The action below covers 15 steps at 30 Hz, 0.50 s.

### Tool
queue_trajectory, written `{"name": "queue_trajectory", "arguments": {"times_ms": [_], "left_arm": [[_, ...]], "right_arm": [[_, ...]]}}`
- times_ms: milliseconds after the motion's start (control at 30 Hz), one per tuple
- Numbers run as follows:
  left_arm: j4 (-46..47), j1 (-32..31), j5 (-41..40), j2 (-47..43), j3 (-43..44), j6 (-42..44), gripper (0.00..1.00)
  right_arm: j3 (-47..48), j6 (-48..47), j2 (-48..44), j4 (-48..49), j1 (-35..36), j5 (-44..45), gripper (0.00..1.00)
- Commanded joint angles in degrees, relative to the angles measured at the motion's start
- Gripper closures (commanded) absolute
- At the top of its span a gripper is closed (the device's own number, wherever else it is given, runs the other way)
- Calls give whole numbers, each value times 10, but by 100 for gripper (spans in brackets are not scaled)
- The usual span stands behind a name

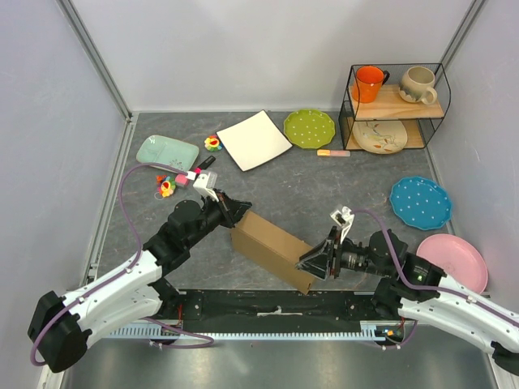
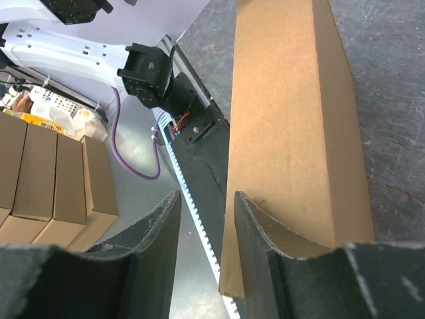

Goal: Fold the paper box

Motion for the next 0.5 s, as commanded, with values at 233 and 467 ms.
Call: {"name": "queue_trajectory", "arguments": {"times_ms": [233, 467], "left_arm": [[-64, -2, -16, 12, -9, -4, 86], [-65, -2, -16, 11, -17, -7, 86]], "right_arm": [[77, -17, 15, 0, 3, -45, 52], [1, -30, 108, -74, 6, -113, 54]]}}
